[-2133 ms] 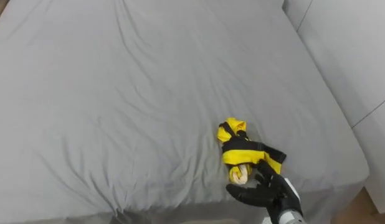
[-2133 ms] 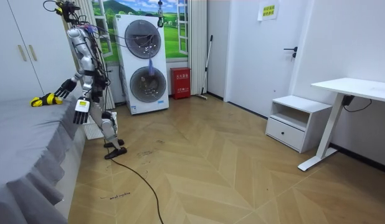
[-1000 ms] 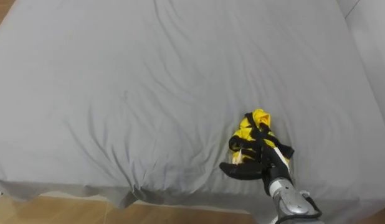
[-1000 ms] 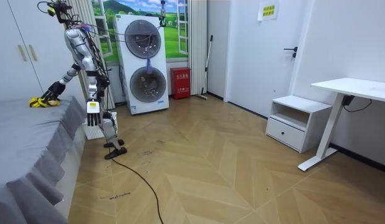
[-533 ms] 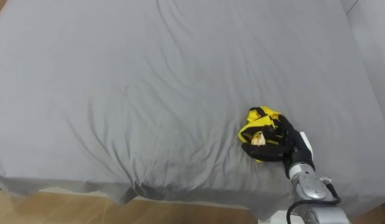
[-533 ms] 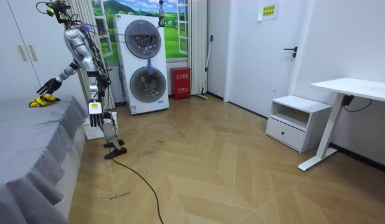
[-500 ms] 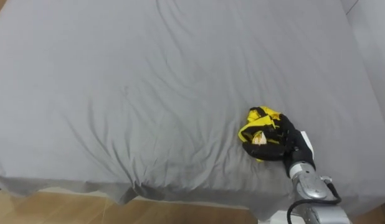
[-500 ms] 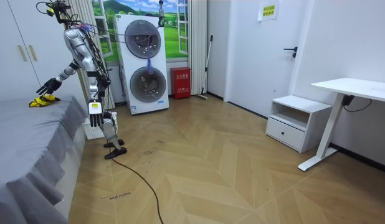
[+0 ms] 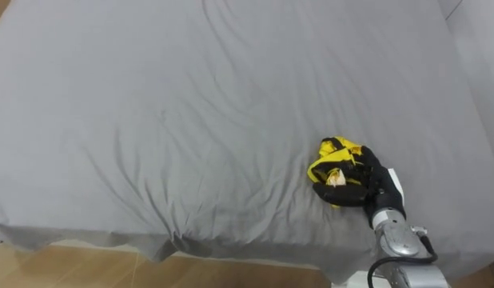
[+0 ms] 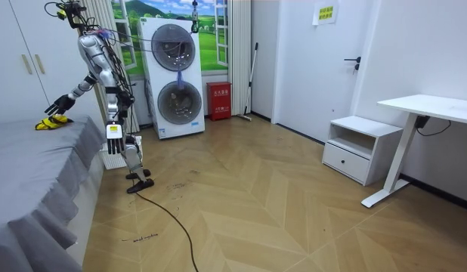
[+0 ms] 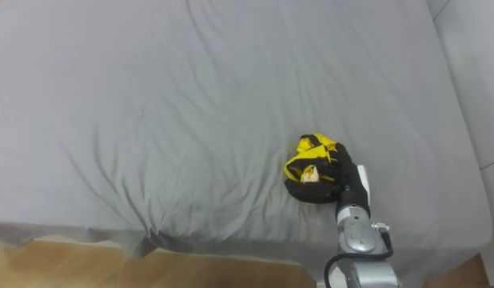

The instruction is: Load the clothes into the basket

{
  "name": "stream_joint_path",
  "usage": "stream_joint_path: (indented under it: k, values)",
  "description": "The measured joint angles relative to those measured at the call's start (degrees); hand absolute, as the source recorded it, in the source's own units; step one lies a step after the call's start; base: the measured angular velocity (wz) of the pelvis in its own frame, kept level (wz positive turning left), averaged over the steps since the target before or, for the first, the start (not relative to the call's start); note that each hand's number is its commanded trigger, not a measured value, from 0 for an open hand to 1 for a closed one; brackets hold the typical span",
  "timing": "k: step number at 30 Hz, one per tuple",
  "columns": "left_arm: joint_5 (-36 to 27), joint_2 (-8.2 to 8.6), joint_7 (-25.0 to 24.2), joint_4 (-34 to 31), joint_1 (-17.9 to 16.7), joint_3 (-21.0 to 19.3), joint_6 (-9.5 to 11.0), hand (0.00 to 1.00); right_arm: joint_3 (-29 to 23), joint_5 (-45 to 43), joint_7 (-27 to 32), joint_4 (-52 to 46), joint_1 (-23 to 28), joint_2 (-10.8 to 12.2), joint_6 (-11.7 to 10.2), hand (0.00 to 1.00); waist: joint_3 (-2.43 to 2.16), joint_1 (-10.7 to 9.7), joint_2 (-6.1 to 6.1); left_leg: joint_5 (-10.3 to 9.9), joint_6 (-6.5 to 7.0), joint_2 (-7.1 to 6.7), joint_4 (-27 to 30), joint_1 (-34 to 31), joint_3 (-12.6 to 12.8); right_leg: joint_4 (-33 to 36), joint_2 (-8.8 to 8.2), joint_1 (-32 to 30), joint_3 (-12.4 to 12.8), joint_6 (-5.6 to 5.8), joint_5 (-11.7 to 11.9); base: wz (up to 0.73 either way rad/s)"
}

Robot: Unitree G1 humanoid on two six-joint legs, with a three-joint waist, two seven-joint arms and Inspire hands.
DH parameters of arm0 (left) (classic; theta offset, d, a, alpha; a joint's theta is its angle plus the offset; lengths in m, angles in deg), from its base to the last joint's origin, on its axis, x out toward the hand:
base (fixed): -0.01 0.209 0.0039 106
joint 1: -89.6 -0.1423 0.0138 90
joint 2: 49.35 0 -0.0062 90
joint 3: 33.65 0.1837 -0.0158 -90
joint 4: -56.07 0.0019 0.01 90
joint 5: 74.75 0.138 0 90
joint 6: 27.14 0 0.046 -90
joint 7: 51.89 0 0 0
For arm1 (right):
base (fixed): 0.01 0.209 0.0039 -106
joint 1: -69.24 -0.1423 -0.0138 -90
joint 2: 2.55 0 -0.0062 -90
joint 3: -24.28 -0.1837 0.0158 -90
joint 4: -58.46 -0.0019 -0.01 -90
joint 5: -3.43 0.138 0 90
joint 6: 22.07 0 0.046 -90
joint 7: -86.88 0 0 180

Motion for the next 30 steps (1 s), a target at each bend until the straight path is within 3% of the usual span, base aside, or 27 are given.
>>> stream_joint_path:
  k: [11,20,30]
  values:
    - [-1.26,0.0,0.0,0.26,0.06,1.02,-0.36,0.0,0.02,-2.63,3.07,-0.36,-0.23,-0.05,-0.36,0.0,-0.08,-0.11,0.24,0.05,0.02,-0.02,0.04,-0.06,0.02,0.0,-0.03,-0.08,-0.02,0.01,0.01,0.0]
    - [-1.25,-0.13,0.0,0.14,0.05,1.1,-2.45,0.0,0.85,-11.31,4.96,4.18,-0.19,-0.08,-0.09,0.0,-0.11,-0.09,0.29,0.14,-0.01,-0.04,-0.01,-0.14,-0.25,-0.07,-0.04,0.03,-0.3,0.01,0.01,0.0]
    - [-1.24,-0.69,0.0,0.19,0.01,1.18,-2.6,0.0,1.31,-15.49,4.62,8.31,-1.02,-0.2,0.02,0.0,0.14,-0.06,-0.78,0.35,0.11,-0.36,0.0,-0.41,-0.87,-0.11,-0.21,-0.1,-0.15,0.13,0.09,0.0]
